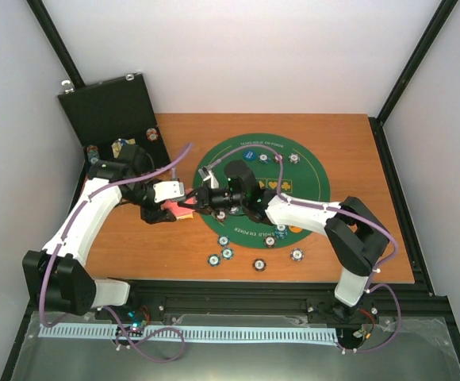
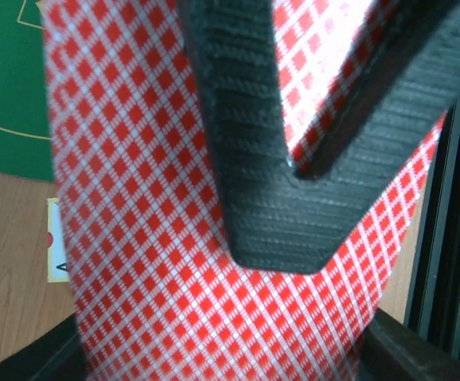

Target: Distribute texas hold em gaming equipment

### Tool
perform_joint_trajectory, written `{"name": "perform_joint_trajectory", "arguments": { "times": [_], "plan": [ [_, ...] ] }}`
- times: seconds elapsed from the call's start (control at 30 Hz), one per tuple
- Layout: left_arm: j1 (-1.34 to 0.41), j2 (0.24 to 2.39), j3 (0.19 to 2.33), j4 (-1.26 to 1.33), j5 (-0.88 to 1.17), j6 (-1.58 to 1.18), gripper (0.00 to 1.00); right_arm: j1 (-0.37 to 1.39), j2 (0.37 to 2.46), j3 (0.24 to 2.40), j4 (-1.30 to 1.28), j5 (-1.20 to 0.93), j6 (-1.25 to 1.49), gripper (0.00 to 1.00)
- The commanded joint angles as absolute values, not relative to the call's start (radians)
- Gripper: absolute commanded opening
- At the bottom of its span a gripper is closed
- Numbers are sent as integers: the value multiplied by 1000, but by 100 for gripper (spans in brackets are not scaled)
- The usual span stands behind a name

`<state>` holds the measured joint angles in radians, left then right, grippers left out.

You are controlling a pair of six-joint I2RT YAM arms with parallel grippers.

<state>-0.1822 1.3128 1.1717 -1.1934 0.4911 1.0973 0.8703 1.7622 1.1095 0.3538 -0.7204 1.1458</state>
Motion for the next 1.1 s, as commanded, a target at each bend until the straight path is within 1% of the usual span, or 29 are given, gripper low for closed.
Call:
{"name": "perform_joint_trajectory", "arguments": {
  "times": [0.0,0.03,0.07,0.1,0.23,0.37,0.63,0.73,0.8,0.83,0.93,1.0,1.07],
  "plan": [
    [-193,1262,1200,-1181,549,1085,72,885,1770,1130,395,-704,1170,6],
    [-193,1245,1192,-1177,558,1088,84,885,1770,1128,398,-703,1172,4],
    [-193,1226,1181,-1173,568,1094,94,885,1770,1127,401,-704,1176,3],
    [-193,1199,1164,-1172,581,1104,99,885,1769,1127,403,-703,1178,3],
    [-196,1150,1124,-1168,584,1135,100,891,1771,1132,404,-704,1186,3],
    [-196,1165,1110,-1191,558,1153,100,913,1781,1154,412,-704,1190,3],
    [-197,1171,1108,-1158,556,1135,99,949,1797,1192,388,-690,1184,3],
    [-196,1168,1115,-1164,548,1134,91,950,1798,1191,363,-680,1175,3],
    [-197,1150,1112,-1161,552,1133,81,950,1805,1185,361,-677,1174,3],
    [-196,1141,1109,-1158,555,1133,74,950,1808,1186,359,-676,1176,3],
    [-196,1122,1103,-1160,551,1142,61,950,1812,1183,348,-664,1168,3],
    [-196,1123,1104,-1170,544,1145,55,950,1812,1186,324,-658,1156,3],
    [-196,1122,1107,-1178,538,1147,53,950,1810,1185,294,-644,1141,3]
  ]
}}
